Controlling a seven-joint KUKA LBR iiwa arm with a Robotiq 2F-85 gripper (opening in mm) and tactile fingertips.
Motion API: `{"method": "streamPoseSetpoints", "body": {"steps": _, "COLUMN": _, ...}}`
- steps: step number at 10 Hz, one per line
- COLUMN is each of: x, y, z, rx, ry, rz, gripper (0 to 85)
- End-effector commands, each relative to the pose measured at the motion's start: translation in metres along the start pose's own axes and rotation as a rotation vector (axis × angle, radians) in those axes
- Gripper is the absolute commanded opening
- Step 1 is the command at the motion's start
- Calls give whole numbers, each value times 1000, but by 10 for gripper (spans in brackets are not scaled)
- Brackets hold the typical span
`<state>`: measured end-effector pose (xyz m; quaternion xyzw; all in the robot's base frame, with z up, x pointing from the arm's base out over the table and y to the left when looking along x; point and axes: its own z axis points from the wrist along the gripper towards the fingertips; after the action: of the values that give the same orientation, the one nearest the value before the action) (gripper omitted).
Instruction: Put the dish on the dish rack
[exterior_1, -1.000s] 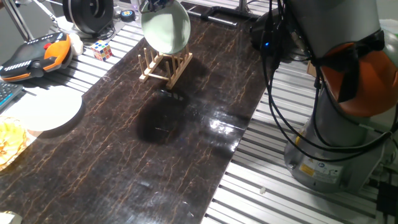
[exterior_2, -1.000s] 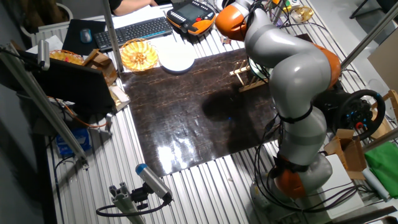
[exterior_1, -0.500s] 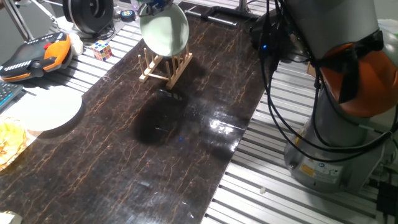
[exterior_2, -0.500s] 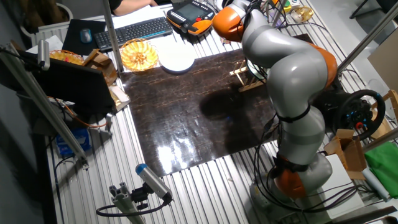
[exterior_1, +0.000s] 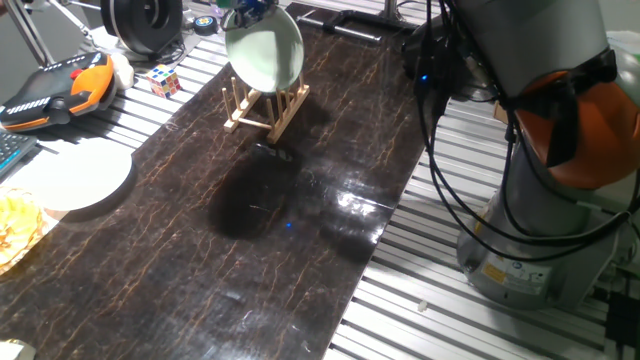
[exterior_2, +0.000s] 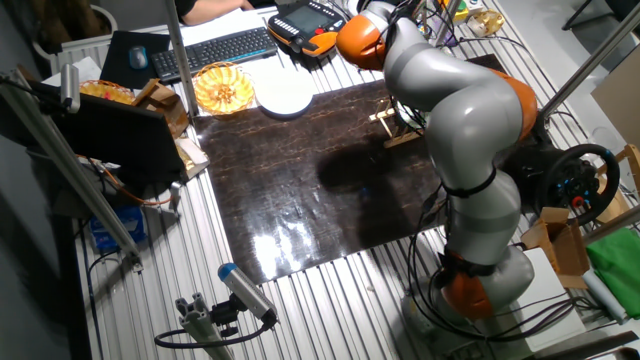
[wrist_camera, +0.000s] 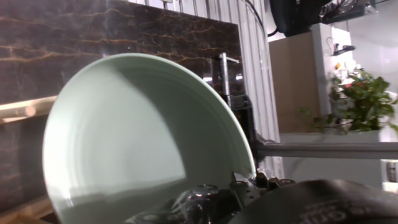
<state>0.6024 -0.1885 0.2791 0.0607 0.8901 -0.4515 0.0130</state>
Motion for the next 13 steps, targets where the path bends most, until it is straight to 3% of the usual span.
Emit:
{"method": "streamPoseSetpoints", "body": {"steps": 1, "x": 2, "y": 2, "z": -2, "rx": 17, "ry": -2, "rz": 2, "gripper": 20}}
{"method": "streamPoseSetpoints", "body": {"steps": 3, "x": 6, "y": 6, "z": -6, "rx": 31, "ry": -2, "rz": 10, "gripper": 20}}
{"method": "streamPoseSetpoints", "body": {"steps": 7, "x": 13, "y": 17, "z": -13, "rx": -4, "ry": 4, "rz": 40, "gripper": 20}}
{"method": "streamPoseSetpoints", "body": {"steps": 13, "x": 17, "y": 31, "z": -14, "rx": -21, "ry": 3, "rz": 33, "gripper": 20}}
